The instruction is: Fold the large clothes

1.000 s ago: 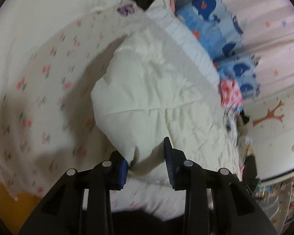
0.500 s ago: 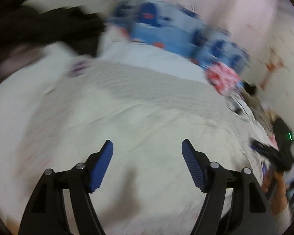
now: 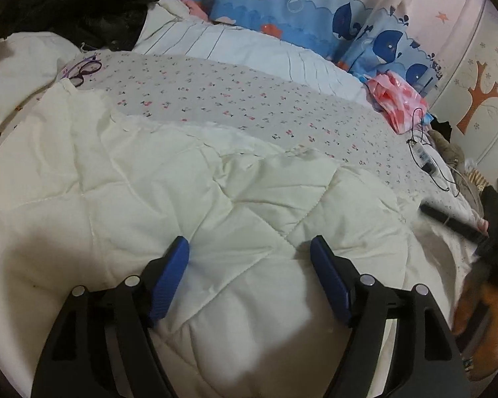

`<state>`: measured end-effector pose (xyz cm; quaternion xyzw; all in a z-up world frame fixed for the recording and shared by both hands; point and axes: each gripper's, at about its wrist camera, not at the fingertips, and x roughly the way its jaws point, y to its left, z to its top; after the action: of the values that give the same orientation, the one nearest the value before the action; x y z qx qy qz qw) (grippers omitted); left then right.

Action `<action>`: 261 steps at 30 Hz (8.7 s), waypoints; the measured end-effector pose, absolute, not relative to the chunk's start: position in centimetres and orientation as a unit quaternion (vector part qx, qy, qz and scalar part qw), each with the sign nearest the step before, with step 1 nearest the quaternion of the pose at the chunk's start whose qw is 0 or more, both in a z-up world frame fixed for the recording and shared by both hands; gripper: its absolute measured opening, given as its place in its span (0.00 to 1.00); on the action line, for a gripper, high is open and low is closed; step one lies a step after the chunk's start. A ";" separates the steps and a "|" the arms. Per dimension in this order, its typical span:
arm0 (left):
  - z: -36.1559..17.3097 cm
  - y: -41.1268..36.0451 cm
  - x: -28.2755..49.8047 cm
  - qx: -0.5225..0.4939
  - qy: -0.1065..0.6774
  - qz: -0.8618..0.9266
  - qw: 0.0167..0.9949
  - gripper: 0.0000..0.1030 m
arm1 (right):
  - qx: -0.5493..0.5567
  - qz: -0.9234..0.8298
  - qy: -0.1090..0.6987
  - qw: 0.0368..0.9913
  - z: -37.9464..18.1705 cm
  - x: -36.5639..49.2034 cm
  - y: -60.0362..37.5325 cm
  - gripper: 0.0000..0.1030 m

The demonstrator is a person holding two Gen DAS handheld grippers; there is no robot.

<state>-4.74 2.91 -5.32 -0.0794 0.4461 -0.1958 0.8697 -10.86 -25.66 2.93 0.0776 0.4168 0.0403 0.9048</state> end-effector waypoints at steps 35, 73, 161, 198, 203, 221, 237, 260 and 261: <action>3.3 14.1 -15.5 -0.227 0.370 -0.135 0.890 0.89 | -0.010 0.093 0.461 0.882 -1.4 -19.8 -18.0 0.93; -7.0 20.9 -16.0 -0.456 0.456 -0.146 0.750 0.92 | 0.006 0.182 0.362 0.914 3.8 -30.9 -16.6 0.93; -2.7 17.1 -14.4 -0.312 0.421 -0.131 0.841 0.46 | -0.086 0.108 0.452 0.881 -2.6 -21.0 -13.0 0.90; 1.6 -21.3 -22.9 0.093 0.361 -0.404 0.835 0.48 | 0.633 0.245 0.297 0.671 -3.0 -20.9 -47.3 0.94; 2.4 -21.0 -23.9 0.095 0.374 -0.419 0.822 0.68 | 0.561 0.209 0.366 0.713 -2.0 -20.5 -44.5 0.94; 5.9 -3.7 -17.4 -0.121 0.393 -0.302 0.860 0.90 | 0.469 0.121 0.447 0.752 0.8 -23.2 -43.2 0.93; 1.1 -12.5 -16.2 -0.011 0.454 -0.255 0.854 0.91 | 0.216 0.024 0.428 0.877 7.6 -22.4 -39.8 0.93; 4.3 -2.3 -13.6 -0.075 0.467 -0.276 0.837 0.87 | 0.409 0.161 0.493 0.751 -1.8 -16.2 -34.2 0.94; 4.5 -1.1 -13.4 -0.067 0.470 -0.265 0.839 0.88 | 0.385 0.175 0.504 0.753 -1.5 -15.7 -32.6 0.94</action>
<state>-13.40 -1.09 4.47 -0.0669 0.4702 -0.2648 0.8392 -15.70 -32.62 -1.52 0.3855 0.5037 0.1746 0.7531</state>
